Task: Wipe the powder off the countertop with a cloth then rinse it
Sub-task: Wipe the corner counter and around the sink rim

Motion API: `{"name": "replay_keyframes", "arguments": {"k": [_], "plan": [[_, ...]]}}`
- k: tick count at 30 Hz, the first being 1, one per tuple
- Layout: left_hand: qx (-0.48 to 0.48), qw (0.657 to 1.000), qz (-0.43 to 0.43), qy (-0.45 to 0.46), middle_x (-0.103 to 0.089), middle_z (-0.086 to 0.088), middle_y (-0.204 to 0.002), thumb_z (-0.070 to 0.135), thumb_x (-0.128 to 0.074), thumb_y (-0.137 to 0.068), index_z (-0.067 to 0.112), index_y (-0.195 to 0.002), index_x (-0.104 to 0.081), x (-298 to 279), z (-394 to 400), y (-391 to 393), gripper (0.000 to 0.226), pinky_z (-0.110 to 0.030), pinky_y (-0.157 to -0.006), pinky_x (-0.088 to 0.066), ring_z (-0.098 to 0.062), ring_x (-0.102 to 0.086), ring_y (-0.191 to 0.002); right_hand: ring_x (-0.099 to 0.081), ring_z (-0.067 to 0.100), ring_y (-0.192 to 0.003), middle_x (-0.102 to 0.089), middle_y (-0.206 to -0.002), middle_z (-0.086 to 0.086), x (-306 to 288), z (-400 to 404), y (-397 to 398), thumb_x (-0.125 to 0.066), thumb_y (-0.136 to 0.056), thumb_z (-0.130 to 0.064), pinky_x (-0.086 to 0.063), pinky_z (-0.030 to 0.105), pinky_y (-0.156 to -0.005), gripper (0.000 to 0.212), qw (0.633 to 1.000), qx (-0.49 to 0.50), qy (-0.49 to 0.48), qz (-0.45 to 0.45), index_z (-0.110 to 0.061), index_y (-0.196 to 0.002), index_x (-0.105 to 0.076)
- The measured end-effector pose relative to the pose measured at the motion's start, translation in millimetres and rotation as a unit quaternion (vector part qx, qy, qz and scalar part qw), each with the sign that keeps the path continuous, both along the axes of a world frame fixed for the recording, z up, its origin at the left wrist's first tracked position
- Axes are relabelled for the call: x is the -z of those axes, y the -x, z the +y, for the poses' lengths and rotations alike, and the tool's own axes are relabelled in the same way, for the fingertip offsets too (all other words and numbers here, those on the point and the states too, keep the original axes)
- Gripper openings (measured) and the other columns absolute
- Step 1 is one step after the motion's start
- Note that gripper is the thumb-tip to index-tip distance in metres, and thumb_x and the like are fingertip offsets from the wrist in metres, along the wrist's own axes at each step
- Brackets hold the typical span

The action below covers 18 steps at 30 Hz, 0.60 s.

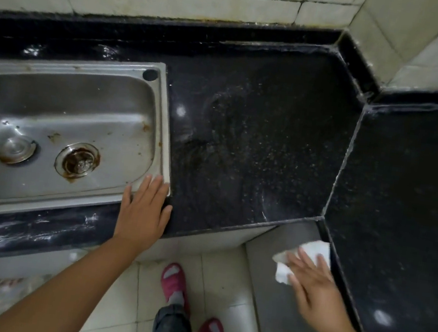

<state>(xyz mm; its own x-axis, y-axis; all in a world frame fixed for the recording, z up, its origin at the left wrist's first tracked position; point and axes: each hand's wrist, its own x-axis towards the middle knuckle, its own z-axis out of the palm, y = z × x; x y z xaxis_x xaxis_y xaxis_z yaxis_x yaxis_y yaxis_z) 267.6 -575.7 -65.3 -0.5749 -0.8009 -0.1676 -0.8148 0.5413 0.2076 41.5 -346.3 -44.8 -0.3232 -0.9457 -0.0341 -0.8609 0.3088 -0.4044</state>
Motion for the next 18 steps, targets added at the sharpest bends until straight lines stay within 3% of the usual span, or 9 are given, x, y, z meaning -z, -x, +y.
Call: {"name": "replay_keyframes", "arguments": {"k": [2, 4, 6, 9, 11, 13, 16, 18], "plan": [[0.009, 1.000, 0.001, -0.002, -0.009, -0.005, -0.155, 0.045, -0.004, -0.083, 0.013, -0.145, -0.020, -2.0, 6.7, 9.3, 0.072, -0.041, -0.113, 0.004, -0.020, 0.000, -0.143, -0.054, 0.020, -0.112, -0.070, -0.101, 0.015, 0.9, 11.1, -1.4, -0.020, -0.100, -0.044, -0.014, 0.010, -0.110, 0.069, 0.998, 0.047, 0.004, -0.047, 0.003, -0.096, -0.071], [0.017, 0.999, 0.027, -0.001, -0.015, -0.007, -0.154, 0.047, -0.006, -0.084, 0.011, -0.143, -0.026, -3.6, 11.0, 17.3, 0.073, -0.043, -0.113, 0.002, -0.021, -0.005, -0.143, -0.046, 0.014, -0.117, -0.067, -0.105, 0.015, -11.2, 7.2, -0.1, -0.024, -0.099, -0.045, -0.021, 0.010, -0.107, 0.067, 0.988, 0.100, 0.083, -0.080, 0.005, -0.099, -0.069], [0.031, 0.999, 0.038, 0.003, -0.020, -0.008, -0.152, 0.050, -0.002, -0.081, 0.009, -0.141, -0.031, -5.6, 15.5, 22.0, 0.079, -0.044, -0.113, 0.001, -0.023, -0.008, -0.143, -0.043, -0.004, -0.120, -0.061, -0.111, 0.008, -23.2, 0.2, -1.0, -0.030, -0.098, -0.041, -0.028, 0.005, -0.103, 0.059, 0.978, 0.106, 0.162, -0.084, 0.005, -0.103, -0.067], [0.030, 0.999, 0.020, 0.010, -0.015, -0.005, -0.154, 0.044, -0.010, -0.085, 0.011, -0.143, -0.027, -6.9, 17.3, 25.3, 0.069, -0.042, -0.113, 0.003, -0.020, -0.003, -0.143, -0.038, -0.027, -0.112, -0.056, -0.113, 0.002, -43.1, -21.5, -1.7, -0.041, -0.090, -0.025, -0.032, -0.001, -0.096, 0.043, 0.960, 0.099, 0.244, -0.093, 0.006, -0.109, -0.064], [0.029, 0.999, 0.008, 0.016, -0.011, -0.004, -0.155, 0.040, -0.015, -0.093, 0.013, -0.145, -0.022, -8.3, 16.1, 25.3, 0.059, -0.041, -0.113, 0.004, -0.019, 0.000, -0.143, -0.040, -0.024, -0.113, -0.055, -0.115, 0.001, -58.4, -45.5, -0.9, -0.041, -0.089, -0.020, -0.032, 0.000, -0.096, 0.041, 0.949, 0.088, 0.289, -0.087, 0.006, -0.112, -0.061], [0.031, 0.999, 0.004, 0.021, -0.008, -0.003, -0.155, 0.035, -0.021, -0.099, 0.014, -0.145, -0.019, -9.0, 14.2, 24.7, 0.051, -0.041, -0.113, 0.005, -0.018, 0.002, -0.143, -0.043, -0.011, -0.116, -0.054, -0.115, 0.002, -71.5, -72.3, 3.2, -0.041, -0.090, -0.018, -0.032, 0.000, -0.096, 0.040, 0.940, 0.080, 0.324, -0.071, 0.007, -0.114, -0.060], [0.027, 0.999, 0.011, 0.023, -0.012, -0.005, -0.155, 0.036, -0.022, -0.098, 0.012, -0.144, -0.023, -7.0, 10.6, 23.0, 0.052, -0.043, -0.113, 0.002, -0.020, -0.002, -0.143, -0.045, 0.005, -0.115, -0.053, -0.115, 0.001, -85.4, -104.0, 11.2, -0.041, -0.091, -0.014, -0.032, 0.005, -0.099, 0.037, 0.931, 0.081, 0.355, -0.026, 0.008, -0.113, -0.061], [0.017, 1.000, 0.014, 0.020, -0.022, -0.008, -0.152, 0.042, -0.017, -0.094, 0.009, -0.141, -0.033, -6.1, 8.1, 22.5, 0.060, -0.046, -0.113, -0.006, -0.024, -0.013, -0.142, -0.051, 0.014, -0.114, -0.059, -0.114, 0.006, -79.3, -115.4, 16.4, -0.042, -0.090, -0.010, -0.034, 0.012, -0.102, 0.033, 0.930, 0.058, 0.359, 0.049, 0.008, -0.108, -0.064]]}}
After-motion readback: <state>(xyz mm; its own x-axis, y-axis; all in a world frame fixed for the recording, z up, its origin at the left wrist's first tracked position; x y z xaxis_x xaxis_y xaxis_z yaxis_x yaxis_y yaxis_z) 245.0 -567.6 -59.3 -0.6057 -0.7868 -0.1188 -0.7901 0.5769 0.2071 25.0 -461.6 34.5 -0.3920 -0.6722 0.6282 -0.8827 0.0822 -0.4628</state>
